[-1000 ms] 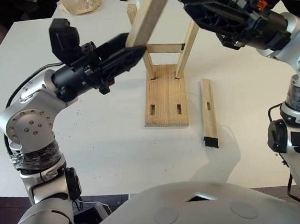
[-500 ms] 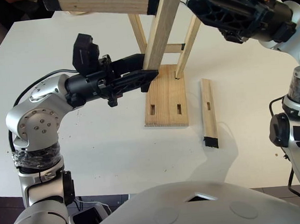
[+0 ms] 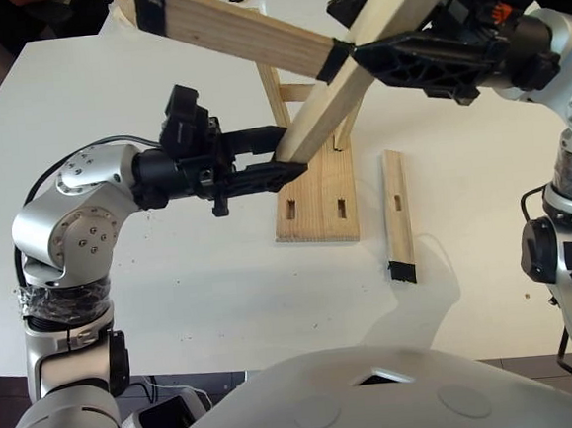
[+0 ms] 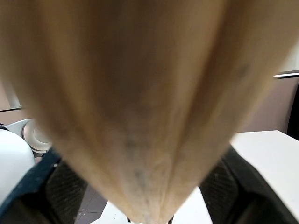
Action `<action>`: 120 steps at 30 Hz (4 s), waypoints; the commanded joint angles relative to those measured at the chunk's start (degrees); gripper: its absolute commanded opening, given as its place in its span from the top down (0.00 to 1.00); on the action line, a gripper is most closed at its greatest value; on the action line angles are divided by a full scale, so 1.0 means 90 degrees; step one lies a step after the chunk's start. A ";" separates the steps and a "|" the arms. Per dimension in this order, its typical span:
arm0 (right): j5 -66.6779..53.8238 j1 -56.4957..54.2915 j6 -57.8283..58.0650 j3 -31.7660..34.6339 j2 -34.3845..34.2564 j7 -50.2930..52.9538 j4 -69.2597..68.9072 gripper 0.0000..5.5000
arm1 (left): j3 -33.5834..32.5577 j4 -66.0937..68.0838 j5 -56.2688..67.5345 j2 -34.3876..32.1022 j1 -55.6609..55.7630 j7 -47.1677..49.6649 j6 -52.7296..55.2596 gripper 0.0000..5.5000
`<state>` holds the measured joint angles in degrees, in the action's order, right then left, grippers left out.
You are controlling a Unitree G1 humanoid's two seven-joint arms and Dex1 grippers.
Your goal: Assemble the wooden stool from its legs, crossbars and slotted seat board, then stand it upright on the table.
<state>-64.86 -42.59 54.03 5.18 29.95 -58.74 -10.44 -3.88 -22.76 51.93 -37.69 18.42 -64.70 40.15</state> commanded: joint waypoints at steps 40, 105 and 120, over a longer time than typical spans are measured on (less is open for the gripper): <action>0.3163 0.2050 -0.2568 -0.0702 0.0561 -0.0194 -0.0282 0.63 | 0.2498 0.3957 -0.7740 -0.1104 0.0753 0.2305 -0.6094 0.40; 0.4070 0.2372 -0.3831 -0.1634 0.0819 -0.1424 0.0711 0.63 | -0.1496 0.0435 -0.2189 0.2917 -0.0852 0.6151 -0.1347 0.40; 0.5136 0.2238 -0.5158 -0.2376 0.0799 -0.1413 0.2259 0.63 | -0.1119 0.0307 -0.2519 0.3212 -0.1117 0.6397 -0.1436 0.40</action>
<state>-27.09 -23.89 6.36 -13.79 35.86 -73.36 3.66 -14.33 -20.52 30.73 -8.50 9.58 -7.91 27.76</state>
